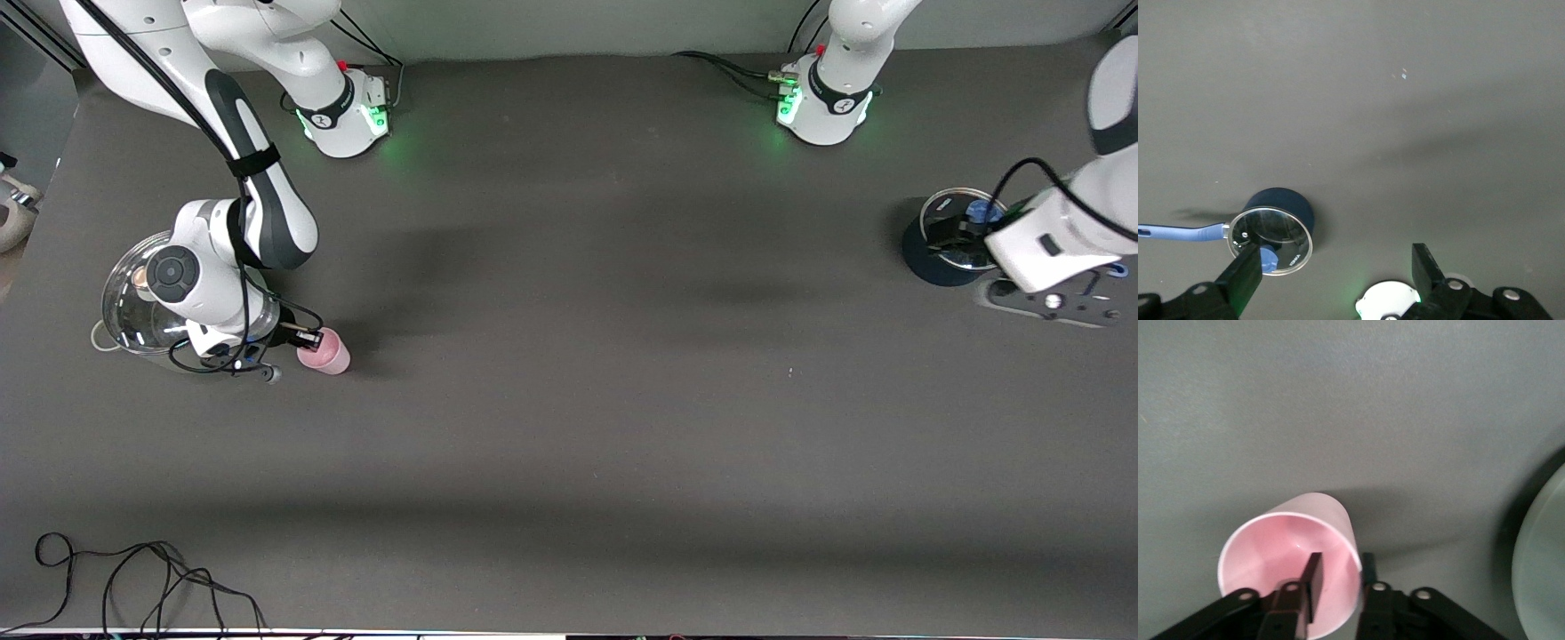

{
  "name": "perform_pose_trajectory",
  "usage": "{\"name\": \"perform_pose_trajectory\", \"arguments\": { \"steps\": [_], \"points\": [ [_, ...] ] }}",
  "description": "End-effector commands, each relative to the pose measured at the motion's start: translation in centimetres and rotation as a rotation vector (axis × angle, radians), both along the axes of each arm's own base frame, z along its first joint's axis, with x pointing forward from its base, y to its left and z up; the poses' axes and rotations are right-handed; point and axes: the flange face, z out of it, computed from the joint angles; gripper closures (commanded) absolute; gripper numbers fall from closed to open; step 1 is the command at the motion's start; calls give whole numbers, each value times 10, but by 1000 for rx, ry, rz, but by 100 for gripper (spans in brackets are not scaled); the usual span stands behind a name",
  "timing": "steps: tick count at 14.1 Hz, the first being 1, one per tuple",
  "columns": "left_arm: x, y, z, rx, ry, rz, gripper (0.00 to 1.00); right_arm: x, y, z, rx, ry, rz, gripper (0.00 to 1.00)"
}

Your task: Transfer pink cup from left to right arm

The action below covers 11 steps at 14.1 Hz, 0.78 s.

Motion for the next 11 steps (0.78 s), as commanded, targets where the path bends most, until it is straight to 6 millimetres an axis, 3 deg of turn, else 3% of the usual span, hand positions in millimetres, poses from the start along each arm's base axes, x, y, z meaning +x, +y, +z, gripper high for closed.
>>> {"name": "perform_pose_trajectory", "arguments": {
  "steps": [1,4,9,11],
  "points": [
    [-4,5,12,20,-53,107,0,5,5,31,35,-44,28,1],
    [-3,-1,18,9,-84,207,0,15,7,85,58,-57,38,0],
    [-1,0,18,3,-99,234,0,35,14,229,105,-32,59,0],
    [-1,0,17,1,-98,236,0,33,9,276,112,-42,63,0]
  ]
}}
